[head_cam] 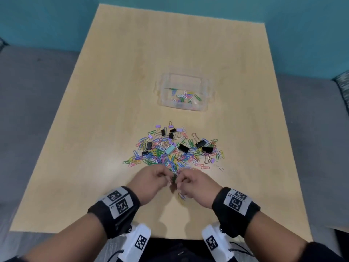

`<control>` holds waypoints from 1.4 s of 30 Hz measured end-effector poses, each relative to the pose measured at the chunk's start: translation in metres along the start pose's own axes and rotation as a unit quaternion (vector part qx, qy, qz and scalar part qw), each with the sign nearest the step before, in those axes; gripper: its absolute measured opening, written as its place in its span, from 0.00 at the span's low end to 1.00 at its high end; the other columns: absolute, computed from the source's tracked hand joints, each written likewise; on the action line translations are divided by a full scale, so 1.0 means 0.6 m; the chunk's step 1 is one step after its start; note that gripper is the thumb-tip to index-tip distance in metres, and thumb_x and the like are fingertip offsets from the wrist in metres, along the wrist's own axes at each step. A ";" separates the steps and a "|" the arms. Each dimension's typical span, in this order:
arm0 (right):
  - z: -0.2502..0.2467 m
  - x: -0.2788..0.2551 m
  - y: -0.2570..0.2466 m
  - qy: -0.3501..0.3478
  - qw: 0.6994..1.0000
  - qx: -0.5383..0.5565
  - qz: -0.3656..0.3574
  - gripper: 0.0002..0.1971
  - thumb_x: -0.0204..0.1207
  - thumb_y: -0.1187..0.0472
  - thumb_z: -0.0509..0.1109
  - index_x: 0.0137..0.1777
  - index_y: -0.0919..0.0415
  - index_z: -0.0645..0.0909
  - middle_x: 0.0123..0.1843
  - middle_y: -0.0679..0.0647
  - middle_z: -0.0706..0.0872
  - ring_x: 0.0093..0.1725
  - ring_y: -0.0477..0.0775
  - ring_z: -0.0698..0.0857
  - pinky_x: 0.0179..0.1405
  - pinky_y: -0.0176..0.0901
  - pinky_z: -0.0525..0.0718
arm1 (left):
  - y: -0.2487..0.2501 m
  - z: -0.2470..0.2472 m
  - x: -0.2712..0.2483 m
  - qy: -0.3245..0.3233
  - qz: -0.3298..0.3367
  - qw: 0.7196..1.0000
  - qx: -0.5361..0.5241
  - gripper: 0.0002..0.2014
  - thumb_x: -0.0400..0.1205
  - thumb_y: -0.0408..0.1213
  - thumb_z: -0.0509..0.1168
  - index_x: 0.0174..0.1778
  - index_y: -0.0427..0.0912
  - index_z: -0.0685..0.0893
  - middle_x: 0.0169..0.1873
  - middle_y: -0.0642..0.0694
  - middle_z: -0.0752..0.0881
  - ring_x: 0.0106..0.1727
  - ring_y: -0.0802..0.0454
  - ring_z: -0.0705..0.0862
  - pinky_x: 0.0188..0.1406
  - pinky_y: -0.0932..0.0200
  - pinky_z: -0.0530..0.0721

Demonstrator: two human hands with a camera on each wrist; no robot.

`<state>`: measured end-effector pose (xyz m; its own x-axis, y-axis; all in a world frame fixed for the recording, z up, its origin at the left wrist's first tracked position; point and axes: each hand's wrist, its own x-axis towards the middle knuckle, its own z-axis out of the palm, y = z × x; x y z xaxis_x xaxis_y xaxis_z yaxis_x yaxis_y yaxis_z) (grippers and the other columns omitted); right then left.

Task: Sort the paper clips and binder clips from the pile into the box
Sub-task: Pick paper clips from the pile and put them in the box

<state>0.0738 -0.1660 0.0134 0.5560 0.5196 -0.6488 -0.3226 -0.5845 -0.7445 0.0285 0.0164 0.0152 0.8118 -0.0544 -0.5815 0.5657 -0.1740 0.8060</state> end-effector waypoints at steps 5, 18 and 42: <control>-0.034 -0.051 0.049 0.208 0.970 -0.120 -0.017 0.06 0.74 0.59 0.70 0.50 0.51 0.81 0.46 0.52 0.82 0.45 0.54 0.82 0.50 0.45 0.78 | -0.029 -0.061 -0.032 0.222 0.060 0.929 0.290 0.02 0.75 0.39 0.68 0.42 0.48 0.82 0.40 0.49 0.78 0.41 0.48 0.81 0.44 0.54 0.78; 0.039 0.004 0.005 0.242 0.919 -0.310 -0.020 0.30 0.73 0.49 0.71 0.74 0.50 0.66 0.64 0.54 0.68 0.65 0.59 0.67 0.62 0.51 0.74 | -0.029 0.012 -0.006 0.166 0.094 0.898 0.396 0.33 0.74 0.48 0.70 0.75 0.55 0.66 0.60 0.47 0.72 0.62 0.45 0.66 0.62 0.49 0.74; -0.006 0.006 -0.009 0.197 0.957 -0.214 0.000 0.03 0.74 0.64 0.68 0.41 0.57 0.77 0.43 0.52 0.80 0.42 0.58 0.81 0.41 0.49 0.80 | -0.014 -0.011 0.013 0.136 0.026 0.957 0.255 0.05 0.76 0.35 0.69 0.41 0.52 0.87 0.40 0.51 0.81 0.37 0.51 0.84 0.43 0.54 0.82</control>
<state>0.0801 -0.1634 0.0155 0.8293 0.2935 -0.4755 -0.0263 -0.8295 -0.5579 0.0306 0.0239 0.0045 0.8841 0.1698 -0.4353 0.4352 -0.6386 0.6347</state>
